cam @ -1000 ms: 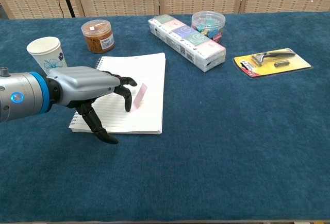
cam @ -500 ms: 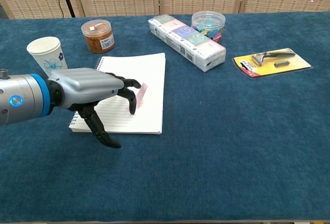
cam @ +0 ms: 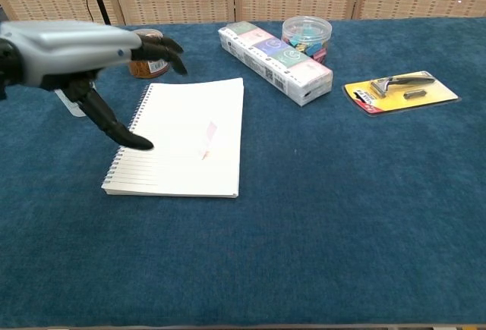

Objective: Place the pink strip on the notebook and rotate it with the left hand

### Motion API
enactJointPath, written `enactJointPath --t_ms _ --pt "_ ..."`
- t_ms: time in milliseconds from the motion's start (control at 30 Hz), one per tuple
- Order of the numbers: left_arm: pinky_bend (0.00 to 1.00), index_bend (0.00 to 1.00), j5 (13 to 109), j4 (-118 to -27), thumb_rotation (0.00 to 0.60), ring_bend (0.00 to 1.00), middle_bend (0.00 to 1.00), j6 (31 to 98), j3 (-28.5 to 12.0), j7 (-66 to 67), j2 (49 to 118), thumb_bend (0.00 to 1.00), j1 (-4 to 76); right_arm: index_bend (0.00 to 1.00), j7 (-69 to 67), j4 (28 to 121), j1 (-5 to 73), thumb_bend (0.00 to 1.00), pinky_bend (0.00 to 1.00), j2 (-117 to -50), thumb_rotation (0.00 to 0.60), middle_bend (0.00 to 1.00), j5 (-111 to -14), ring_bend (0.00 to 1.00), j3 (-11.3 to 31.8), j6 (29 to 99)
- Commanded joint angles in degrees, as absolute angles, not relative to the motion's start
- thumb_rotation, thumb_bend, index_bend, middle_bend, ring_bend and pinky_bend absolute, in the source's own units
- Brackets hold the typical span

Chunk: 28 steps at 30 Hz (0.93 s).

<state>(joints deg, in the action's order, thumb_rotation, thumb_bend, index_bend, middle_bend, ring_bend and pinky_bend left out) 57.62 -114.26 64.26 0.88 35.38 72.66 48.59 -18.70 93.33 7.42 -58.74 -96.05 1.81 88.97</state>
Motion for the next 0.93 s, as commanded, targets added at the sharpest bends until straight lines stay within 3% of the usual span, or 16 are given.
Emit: enactJointPath --t_ms 33,233,467,633,933 --pt "0.00 0.00 64.44 -115.53 0.368 0.00 0.00 69.91 2.91 33.50 68.28 0.00 43.86 0.04 -19.47 92.31 7.79 0.00 0.04 -58.67 0.600 0.00 -97.42 0.00 1.21 88.75" --pt "0.00 0.00 77.57 -109.90 0.421 0.00 0.00 79.54 7.23 21.92 64.20 0.00 34.10 0.00 -15.14 91.53 7.46 0.00 0.00 -59.66 0.600 0.00 -98.55 0.00 1.54 90.49" --pt "0.00 0.00 84.61 -100.39 0.590 0.00 0.00 90.50 11.51 8.90 63.53 0.00 22.16 0.00 -10.87 90.51 6.89 0.00 0.00 -62.13 0.600 0.00 -97.85 0.00 2.78 92.59" --pt "0.00 0.00 85.67 -95.99 0.600 0.00 0.00 94.95 12.96 3.05 64.35 0.00 15.61 0.00 -9.29 90.35 6.63 0.00 0.00 -63.29 0.600 0.00 -97.41 0.00 3.31 93.43" --pt "0.00 0.00 86.62 -92.19 0.600 0.00 0.00 96.77 12.69 0.20 66.02 0.00 10.28 0.00 -8.61 90.84 6.22 0.00 0.00 -63.19 0.600 0.00 -97.06 0.00 3.32 93.83"
